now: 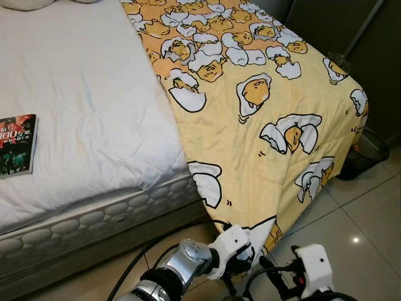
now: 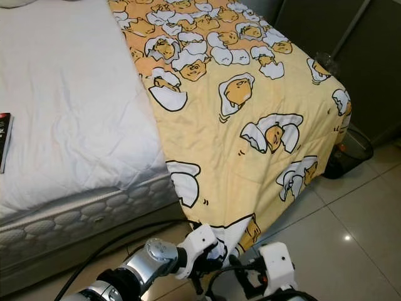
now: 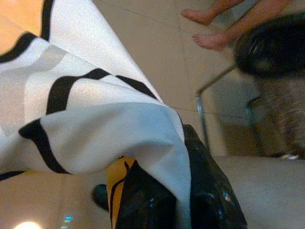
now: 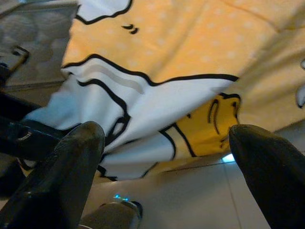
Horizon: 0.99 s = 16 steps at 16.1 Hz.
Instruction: Clean up the room
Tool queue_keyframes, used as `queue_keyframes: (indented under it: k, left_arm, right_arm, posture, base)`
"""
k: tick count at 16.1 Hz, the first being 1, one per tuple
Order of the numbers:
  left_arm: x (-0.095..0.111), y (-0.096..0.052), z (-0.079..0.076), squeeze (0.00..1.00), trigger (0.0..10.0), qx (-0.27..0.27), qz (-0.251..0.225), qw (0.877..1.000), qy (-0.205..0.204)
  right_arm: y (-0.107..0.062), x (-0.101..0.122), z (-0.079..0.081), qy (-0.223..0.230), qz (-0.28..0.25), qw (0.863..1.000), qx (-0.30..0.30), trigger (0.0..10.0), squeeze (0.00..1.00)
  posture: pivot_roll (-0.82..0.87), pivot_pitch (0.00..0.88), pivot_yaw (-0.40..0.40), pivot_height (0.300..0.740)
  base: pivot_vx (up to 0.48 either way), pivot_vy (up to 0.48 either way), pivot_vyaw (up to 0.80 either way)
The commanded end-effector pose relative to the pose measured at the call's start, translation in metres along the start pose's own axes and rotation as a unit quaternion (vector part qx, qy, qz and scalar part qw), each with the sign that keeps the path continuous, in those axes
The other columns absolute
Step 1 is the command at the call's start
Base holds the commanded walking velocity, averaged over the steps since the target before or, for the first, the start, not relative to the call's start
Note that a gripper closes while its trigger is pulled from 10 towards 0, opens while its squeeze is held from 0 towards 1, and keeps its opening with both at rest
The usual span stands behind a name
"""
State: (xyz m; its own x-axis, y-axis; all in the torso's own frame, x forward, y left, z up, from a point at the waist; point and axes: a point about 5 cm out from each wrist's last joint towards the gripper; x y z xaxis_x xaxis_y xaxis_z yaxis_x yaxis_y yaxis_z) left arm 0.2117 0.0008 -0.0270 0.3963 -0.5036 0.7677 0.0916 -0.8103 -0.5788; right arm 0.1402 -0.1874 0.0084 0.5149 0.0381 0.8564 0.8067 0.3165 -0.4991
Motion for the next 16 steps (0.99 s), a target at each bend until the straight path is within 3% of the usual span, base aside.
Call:
queue_keyframes:
  k: [1,2,3,5,6,7,9,12,15,16]
  left_arm:
    - [0.042,0.068,-0.124,0.00,10.0,-0.170,-0.101,0.975,-0.104]
    - [0.061,0.070,-0.131,0.00,10.0,-0.220,-0.107,0.957,-0.155]
    - [0.061,0.068,-0.133,0.00,10.0,-0.253,-0.098,0.949,-0.159]
    - [0.050,0.064,-0.132,0.00,10.0,-0.261,-0.074,0.956,-0.107]
    - [0.035,0.064,-0.119,1.00,10.0,-0.187,-0.047,0.981,-0.030]
    - [0.024,0.061,-0.105,1.00,10.0,-0.123,-0.020,0.992,0.033]
    - [0.018,0.054,-0.087,1.00,10.0,-0.085,-0.008,0.995,0.053]
    - [0.000,0.037,-0.057,1.00,10.0,-0.026,0.011,0.999,0.027]
    - [-0.010,0.011,-0.015,1.00,10.0,0.086,-0.004,0.996,0.014]
    - [-0.008,-0.006,0.008,1.00,10.0,0.156,-0.023,0.987,0.016]
  right_arm:
    - [-0.001,0.001,0.000,0.004,0.005,1.000,0.008,10.0,0.00]
    - [0.002,0.002,-0.001,0.008,0.008,1.000,0.014,10.0,0.00]
    - [0.005,0.006,-0.005,0.016,0.003,1.000,0.007,10.0,0.00]
    - [0.011,0.016,-0.016,0.036,-0.015,0.999,-0.016,10.0,0.00]
    - [0.013,0.023,-0.022,0.049,-0.031,0.998,-0.032,10.0,0.00]
    - [0.014,0.030,-0.027,0.067,-0.049,0.995,-0.047,10.0,0.00]
    - [0.017,0.037,-0.029,0.083,-0.065,0.993,-0.052,10.0,0.00]
    - [0.023,0.040,-0.027,0.088,-0.070,0.993,-0.045,10.0,0.00]
    - [0.027,0.047,-0.032,0.085,-0.087,0.991,-0.054,10.0,0.00]
    - [0.029,0.056,-0.035,0.080,-0.104,0.989,-0.066,10.0,0.00]
  posture:
    - [-0.10,0.116,-0.125,0.740]
    - [-0.10,0.114,-0.121,0.740]
    - [-0.10,0.114,-0.117,0.740]
    - [-0.10,0.110,-0.112,0.740]
    - [-0.10,0.107,-0.108,0.740]
    - [-0.09,0.103,-0.104,0.740]
    - [-0.09,0.090,-0.100,0.740]
    - [-0.07,0.058,-0.089,0.740]
    - [-0.06,0.031,-0.077,0.740]
    - [-0.05,0.017,-0.071,0.740]
  base:
    - [0.000,0.000,0.00]
    - [0.000,0.000,0.00]
    - [0.000,0.000,0.00]
    - [0.000,0.000,0.00]
    - [0.000,0.000,0.00]
    - [0.000,0.000,0.00]
    - [0.000,0.000,0.00]
    - [0.000,0.000,0.00]
    - [0.000,0.000,0.00]
    - [0.000,0.000,0.00]
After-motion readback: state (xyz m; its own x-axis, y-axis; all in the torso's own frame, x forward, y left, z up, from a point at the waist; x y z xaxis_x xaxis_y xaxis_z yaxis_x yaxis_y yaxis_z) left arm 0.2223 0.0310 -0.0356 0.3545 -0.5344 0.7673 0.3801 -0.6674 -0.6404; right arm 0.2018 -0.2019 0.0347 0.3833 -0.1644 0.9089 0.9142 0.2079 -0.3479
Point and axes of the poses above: a point about 5 cm out from each wrist's last joint towards the gripper, its own y axis pointing out of the wrist towards the gripper, its own x axis along the axis of the wrist's last joint, z = x × y, and after that the axes turned 5 degrees about y, right-handed
